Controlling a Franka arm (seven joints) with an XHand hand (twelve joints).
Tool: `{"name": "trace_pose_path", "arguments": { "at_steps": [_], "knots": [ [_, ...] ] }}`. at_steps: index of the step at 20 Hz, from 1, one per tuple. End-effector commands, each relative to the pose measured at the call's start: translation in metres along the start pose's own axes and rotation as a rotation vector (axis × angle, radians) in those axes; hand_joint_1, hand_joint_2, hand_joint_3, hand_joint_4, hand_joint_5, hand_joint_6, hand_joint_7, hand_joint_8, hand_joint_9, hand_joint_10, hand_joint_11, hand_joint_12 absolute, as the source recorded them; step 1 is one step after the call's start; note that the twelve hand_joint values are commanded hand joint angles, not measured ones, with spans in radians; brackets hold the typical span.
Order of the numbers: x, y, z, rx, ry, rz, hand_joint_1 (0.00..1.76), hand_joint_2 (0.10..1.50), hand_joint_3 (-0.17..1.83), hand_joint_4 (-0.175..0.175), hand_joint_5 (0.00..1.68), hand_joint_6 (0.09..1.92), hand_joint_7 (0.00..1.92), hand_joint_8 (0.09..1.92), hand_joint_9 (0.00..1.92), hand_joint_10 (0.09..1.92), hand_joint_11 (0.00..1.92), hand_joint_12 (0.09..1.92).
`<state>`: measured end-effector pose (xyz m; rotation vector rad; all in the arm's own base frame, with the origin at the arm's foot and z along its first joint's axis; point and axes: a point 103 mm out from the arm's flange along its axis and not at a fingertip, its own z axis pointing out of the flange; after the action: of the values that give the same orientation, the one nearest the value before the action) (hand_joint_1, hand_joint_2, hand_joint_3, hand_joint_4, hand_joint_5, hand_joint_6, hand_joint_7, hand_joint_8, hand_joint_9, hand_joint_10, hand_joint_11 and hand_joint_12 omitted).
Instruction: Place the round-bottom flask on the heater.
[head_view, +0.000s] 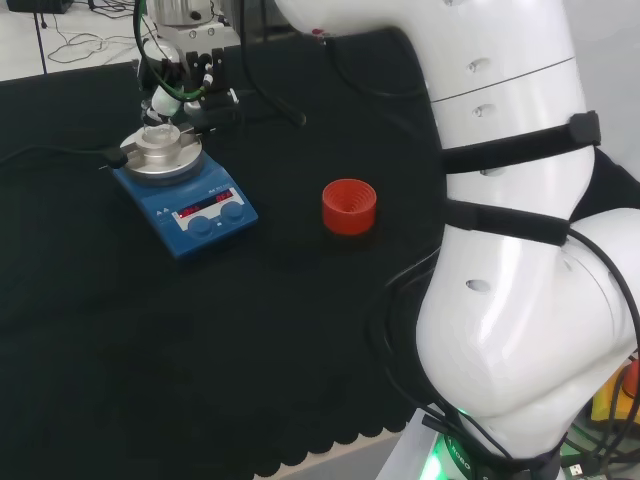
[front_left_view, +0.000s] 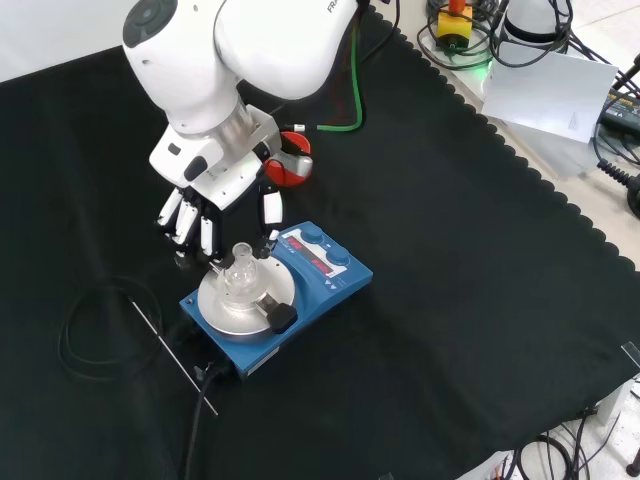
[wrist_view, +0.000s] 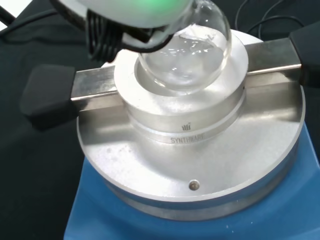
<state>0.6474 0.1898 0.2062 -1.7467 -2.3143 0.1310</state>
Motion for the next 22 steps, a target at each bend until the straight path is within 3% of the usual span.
{"name": "trace_pose_path", "arguments": {
  "at_steps": [1, 7, 9, 11, 16, 22],
  "knots": [
    [-0.003, 0.004, 0.004, 0.012, 0.013, 0.004, 1.09, 0.73, 0.65, 0.138, 1.13, 0.91, 0.41, 0.68, 0.69, 0.59, 0.3, 1.36],
    [-0.005, 0.005, 0.004, 0.015, 0.027, 0.001, 1.05, 0.91, 0.31, 0.171, 1.06, 0.91, 0.33, 0.71, 0.62, 0.64, 0.26, 1.38],
    [-0.005, 0.004, 0.004, 0.016, 0.033, -0.006, 0.98, 0.82, 0.38, 0.029, 0.92, 0.88, 0.3, 0.7, 0.59, 0.65, 0.24, 1.37],
    [-0.004, 0.002, 0.004, 0.009, 0.039, -0.014, 0.94, 0.7, 0.52, -0.027, 0.76, 0.87, 0.27, 0.7, 0.56, 0.66, 0.22, 1.38],
    [-0.002, -0.006, 0.001, -0.003, 0.041, -0.024, 0.87, 0.6, 0.57, -0.037, 0.47, 0.73, 0.21, 0.7, 0.52, 0.68, 0.16, 1.4],
    [-0.006, -0.03, -0.011, -0.032, 0.037, -0.002, 0.83, 0.59, 0.55, -0.034, 0.43, 0.63, 0.2, 0.7, 0.5, 0.69, 0.13, 1.41]
  ]
}}
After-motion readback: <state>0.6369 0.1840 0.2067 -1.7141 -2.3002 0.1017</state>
